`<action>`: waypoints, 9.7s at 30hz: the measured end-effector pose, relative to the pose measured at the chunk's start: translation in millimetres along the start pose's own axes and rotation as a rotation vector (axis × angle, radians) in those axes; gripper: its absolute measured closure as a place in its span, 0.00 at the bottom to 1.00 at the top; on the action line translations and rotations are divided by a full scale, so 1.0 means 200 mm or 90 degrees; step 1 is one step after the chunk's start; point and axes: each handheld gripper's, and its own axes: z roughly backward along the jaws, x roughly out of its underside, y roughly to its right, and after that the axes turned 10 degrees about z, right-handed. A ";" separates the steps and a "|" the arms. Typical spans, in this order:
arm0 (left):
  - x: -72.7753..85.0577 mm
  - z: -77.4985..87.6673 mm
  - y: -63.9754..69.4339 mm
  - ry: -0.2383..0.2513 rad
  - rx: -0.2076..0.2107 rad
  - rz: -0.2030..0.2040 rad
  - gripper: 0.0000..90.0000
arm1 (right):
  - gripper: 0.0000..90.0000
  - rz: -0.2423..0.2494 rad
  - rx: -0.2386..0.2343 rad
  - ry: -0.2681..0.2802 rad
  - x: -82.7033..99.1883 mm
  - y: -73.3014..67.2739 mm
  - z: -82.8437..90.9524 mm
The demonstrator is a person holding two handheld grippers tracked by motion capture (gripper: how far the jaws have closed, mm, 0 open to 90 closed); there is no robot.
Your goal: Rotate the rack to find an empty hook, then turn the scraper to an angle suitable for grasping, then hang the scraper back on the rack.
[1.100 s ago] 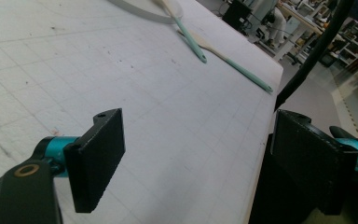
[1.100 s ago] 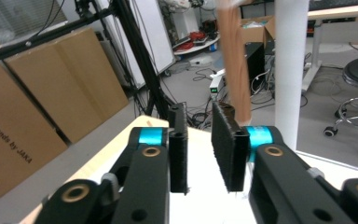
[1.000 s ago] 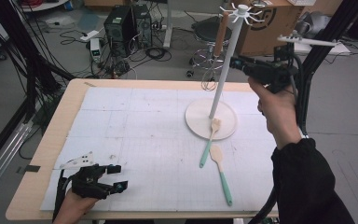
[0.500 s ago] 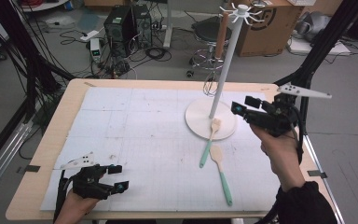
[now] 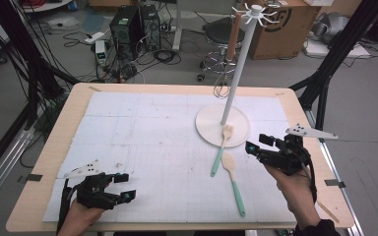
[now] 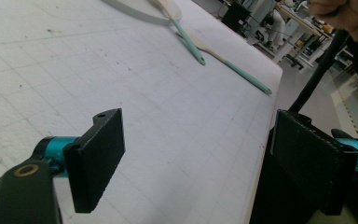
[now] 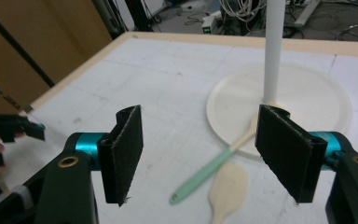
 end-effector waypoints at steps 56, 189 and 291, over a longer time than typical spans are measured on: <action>0.04 0.03 0.05 0.008 -0.008 -0.001 0.20 | 0.99 -0.053 -0.076 -0.190 0.62 -0.06 -0.19; 0.04 -0.01 0.07 -0.001 0.013 -0.008 0.20 | 1.00 -0.184 0.011 -0.182 0.62 0.25 -0.11; 0.04 -0.05 0.07 -0.012 0.017 -0.013 0.20 | 0.59 0.044 -0.015 -0.271 0.51 0.19 -0.33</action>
